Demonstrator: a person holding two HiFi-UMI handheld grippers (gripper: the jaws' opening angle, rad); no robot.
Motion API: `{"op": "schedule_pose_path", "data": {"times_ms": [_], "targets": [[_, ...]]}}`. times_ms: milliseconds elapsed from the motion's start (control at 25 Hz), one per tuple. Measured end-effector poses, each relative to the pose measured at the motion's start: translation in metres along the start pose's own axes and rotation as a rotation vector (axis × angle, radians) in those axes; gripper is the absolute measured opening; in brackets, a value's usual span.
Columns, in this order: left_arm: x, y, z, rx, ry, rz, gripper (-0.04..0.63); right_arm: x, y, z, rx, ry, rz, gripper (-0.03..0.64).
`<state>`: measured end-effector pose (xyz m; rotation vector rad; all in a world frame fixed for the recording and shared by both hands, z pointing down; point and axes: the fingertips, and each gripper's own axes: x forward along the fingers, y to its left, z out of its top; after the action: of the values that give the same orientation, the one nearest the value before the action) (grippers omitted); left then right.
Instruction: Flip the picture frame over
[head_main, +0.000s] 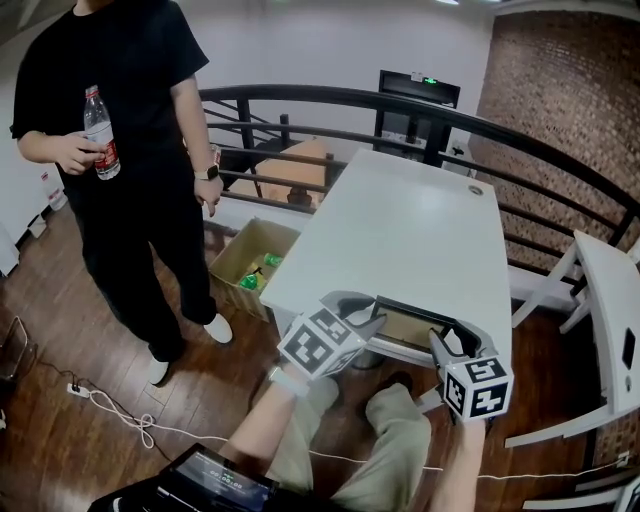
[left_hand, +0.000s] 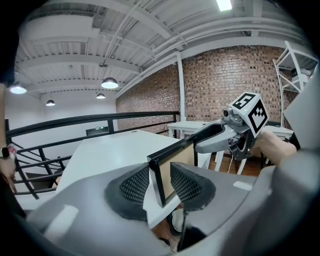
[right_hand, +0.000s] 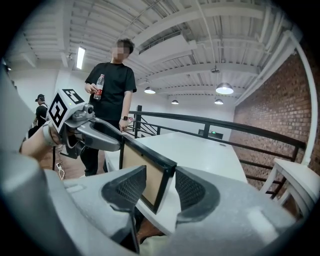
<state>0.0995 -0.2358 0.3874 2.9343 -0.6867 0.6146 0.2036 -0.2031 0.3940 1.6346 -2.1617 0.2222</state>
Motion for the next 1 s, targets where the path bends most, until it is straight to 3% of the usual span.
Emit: {"op": "schedule_pose_path", "data": {"times_ms": [400,1000], "targets": [[0.022,0.015,-0.002,-0.023,-0.019,0.004,0.152,0.026,-0.016,-0.003,0.029,-0.004,-0.047,0.166],[0.064,0.042,-0.011,-0.041,-0.006,0.025,0.164,0.065,-0.037,-0.012,0.209,0.025,0.042,0.178]]}}
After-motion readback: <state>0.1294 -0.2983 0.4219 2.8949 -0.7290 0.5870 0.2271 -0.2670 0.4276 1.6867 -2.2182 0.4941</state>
